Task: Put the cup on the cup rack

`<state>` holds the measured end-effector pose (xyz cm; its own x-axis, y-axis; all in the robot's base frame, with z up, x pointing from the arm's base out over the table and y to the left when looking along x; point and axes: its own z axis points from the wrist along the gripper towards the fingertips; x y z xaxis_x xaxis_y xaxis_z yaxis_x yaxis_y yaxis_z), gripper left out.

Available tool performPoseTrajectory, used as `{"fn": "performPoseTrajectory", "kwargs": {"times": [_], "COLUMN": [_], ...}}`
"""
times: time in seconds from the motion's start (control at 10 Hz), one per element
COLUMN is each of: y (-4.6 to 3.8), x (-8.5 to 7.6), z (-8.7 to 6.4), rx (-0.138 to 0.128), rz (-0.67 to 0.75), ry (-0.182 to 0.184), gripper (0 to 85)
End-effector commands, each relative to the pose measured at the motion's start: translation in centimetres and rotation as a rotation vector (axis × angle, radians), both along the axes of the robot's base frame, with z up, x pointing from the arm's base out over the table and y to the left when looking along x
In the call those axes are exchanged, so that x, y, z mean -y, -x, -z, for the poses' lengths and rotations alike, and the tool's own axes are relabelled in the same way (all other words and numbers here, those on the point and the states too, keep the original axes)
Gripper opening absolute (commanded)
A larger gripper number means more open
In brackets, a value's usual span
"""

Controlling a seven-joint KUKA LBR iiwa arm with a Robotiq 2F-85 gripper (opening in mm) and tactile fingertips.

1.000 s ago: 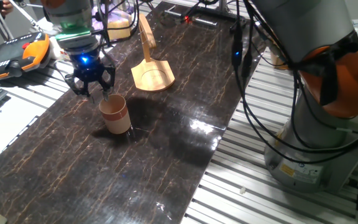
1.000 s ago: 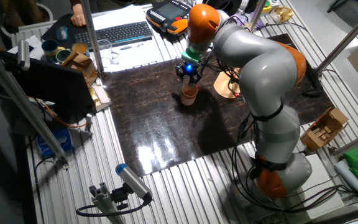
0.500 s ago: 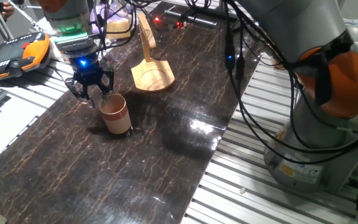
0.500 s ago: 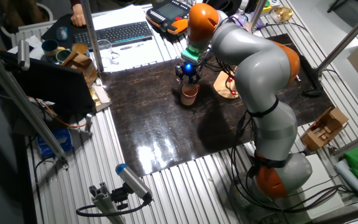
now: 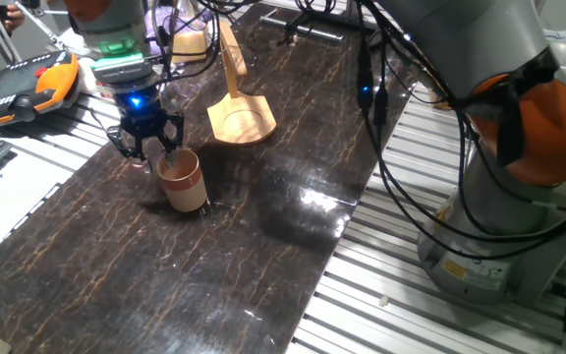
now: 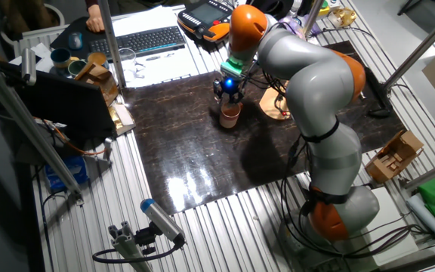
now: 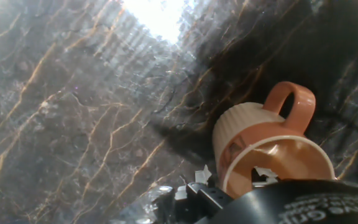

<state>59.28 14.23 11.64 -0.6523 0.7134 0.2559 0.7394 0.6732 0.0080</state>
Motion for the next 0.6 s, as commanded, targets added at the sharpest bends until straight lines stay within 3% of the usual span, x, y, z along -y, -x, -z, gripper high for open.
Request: {"fn": "performPoseTrajectory", "kwargs": {"times": [0.0, 0.5], "y": [0.14, 0.29], "x": [-0.07, 0.12], "z": [0.24, 0.65], "rx": [0.006, -0.008], "rz": [0.002, 0.049], "ry": [-0.002, -0.044], "gripper": [39.0, 38.7]}}
